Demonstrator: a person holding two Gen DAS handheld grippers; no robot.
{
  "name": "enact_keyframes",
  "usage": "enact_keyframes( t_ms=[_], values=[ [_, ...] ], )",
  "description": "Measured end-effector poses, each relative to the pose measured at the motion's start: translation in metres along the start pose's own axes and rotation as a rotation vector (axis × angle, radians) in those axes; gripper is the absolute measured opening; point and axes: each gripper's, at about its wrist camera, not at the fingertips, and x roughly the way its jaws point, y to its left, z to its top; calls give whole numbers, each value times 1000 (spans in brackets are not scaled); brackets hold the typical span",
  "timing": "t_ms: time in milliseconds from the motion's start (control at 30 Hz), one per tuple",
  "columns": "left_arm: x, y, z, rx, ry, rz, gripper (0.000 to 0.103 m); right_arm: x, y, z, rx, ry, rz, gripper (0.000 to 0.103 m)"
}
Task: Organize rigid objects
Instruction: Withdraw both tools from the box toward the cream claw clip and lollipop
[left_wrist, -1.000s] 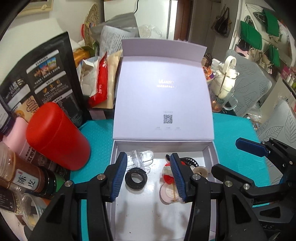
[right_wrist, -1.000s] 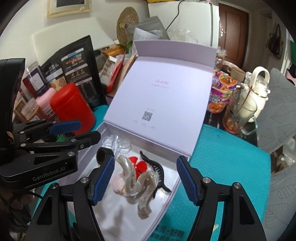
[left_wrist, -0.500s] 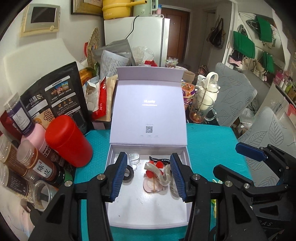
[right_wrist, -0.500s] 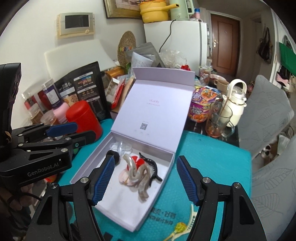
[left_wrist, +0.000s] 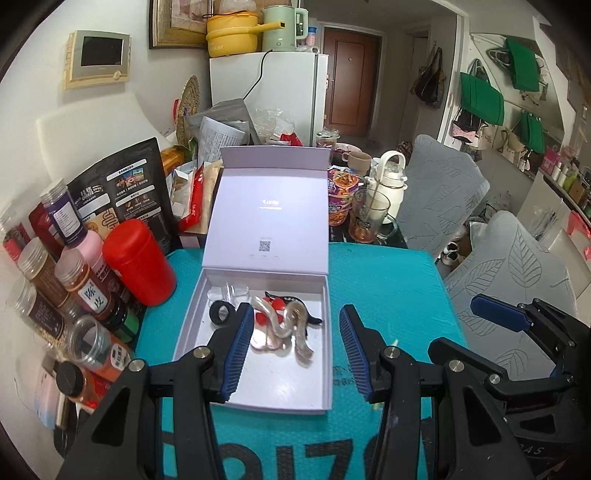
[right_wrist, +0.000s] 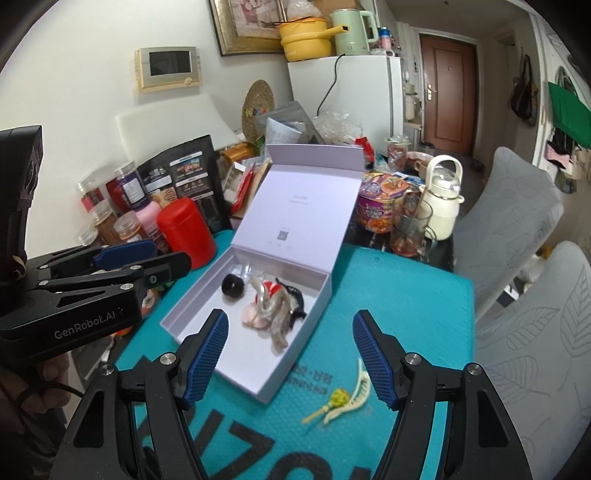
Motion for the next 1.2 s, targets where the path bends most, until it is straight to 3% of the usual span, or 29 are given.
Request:
enact_keyframes(
  t_ms=[333,700,1200],
  values=[
    [-30,-60,-36,-26,-14,26,48,-54,-37,-39,-34,10,21,71],
    [-43,-112,-75,-77,7,68,48,-82,-75,-78,-68,51,70,71],
    [-4,-114,-102,-90,98,57,48,-59,-103,-106,-25,139,55,71]
  ],
)
